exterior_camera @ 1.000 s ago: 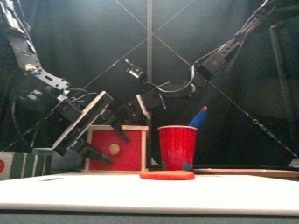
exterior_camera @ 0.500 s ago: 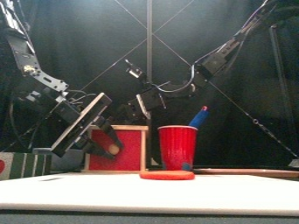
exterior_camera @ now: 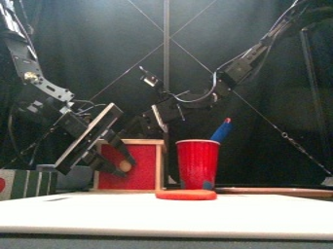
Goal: Get the cutter from the drawer then cut the dough then place the extra dough in the bowl
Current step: Open the drawer
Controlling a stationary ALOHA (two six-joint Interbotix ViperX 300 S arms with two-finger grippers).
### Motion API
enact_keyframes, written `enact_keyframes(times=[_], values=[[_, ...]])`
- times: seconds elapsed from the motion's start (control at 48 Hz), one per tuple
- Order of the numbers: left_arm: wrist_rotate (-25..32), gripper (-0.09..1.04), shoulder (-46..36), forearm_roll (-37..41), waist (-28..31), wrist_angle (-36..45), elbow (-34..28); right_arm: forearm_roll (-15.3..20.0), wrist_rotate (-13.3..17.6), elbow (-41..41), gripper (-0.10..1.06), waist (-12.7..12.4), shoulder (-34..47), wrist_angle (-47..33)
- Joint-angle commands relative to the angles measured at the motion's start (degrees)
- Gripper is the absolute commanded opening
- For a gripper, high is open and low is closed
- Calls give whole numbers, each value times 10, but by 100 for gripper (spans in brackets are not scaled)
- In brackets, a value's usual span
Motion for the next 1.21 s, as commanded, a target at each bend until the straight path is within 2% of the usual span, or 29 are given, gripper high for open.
enact_keyframes(times=[0.021,0.667,1.208], values=[[1,58,-1,-2,-9,4,-10,1,1,-6,-1,-2,-10,5],[1,58,-2,-54,-73,13,-7,-2,0,-8,-1,-4,-10,10],[1,58,-13,-62,-95,16,-10,-4,-1,-9,-1,-5,-16,24]])
